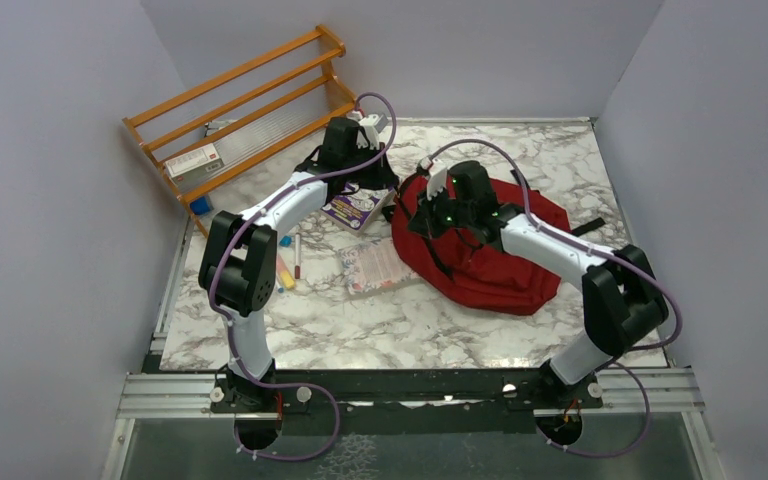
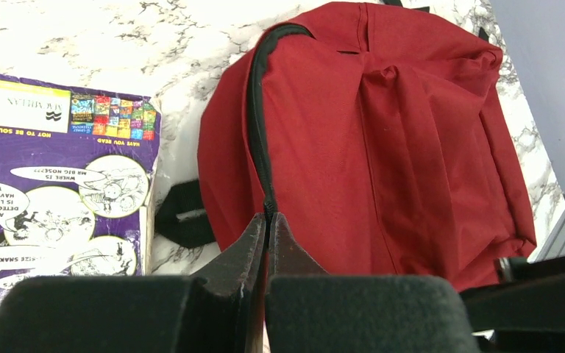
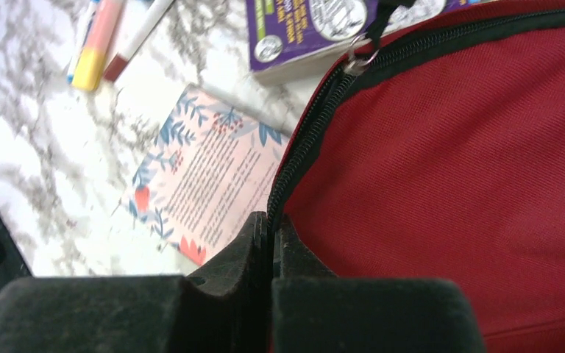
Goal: Pack the student bag
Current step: Unzip the student bag at the center of the board.
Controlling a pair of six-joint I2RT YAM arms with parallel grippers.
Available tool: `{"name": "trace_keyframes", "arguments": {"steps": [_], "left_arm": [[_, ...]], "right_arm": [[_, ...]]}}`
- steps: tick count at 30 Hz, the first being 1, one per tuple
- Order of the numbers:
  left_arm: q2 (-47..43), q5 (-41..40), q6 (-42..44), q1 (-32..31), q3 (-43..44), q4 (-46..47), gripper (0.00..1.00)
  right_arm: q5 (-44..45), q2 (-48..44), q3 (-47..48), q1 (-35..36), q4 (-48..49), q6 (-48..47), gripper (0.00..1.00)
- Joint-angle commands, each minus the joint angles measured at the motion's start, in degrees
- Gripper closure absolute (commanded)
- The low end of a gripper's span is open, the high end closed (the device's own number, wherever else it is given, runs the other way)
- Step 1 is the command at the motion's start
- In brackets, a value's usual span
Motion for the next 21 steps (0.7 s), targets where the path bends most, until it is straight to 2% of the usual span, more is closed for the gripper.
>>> {"name": "trace_keyframes", "arguments": {"steps": [1,7,11,17,19,21], "left_arm": [[-0.89,-0.75,0.29,0.33,2.19,1.16,1.0],[-1.39,-1.7,1.0,0.33,2.28,0.57,1.0],[-1.44,-2.12,1.36,0.33,2.25,0.42,1.0],[-0.89,-1.69,1.2,0.33,2.57,0.26,1.0],[-0.81,-1.06,0.82,0.33,2.54,0.49,1.0],[-0.8,-0.07,0.35,0.33,2.54,0.84,1.0]], "right_arm": [[-7.79,-6.97,-4.21,1.0,-5.66,-3.15,0.99],[-9.83,-11.47,-3.09,1.02,-18.42,-7.19,0.99],[-11.99,-13.94,-2.17,1.0,-24.89,-6.84,0.99],[-10.4,-16.59,-2.64,1.0,-33.47,-6.52,0.99],[-8.46,-17.88,-3.59,1.03,-33.86,-6.29,0.96],[-6.41,-19.31,-4.29,1.0,-32.94,-5.63,0.86]]}}
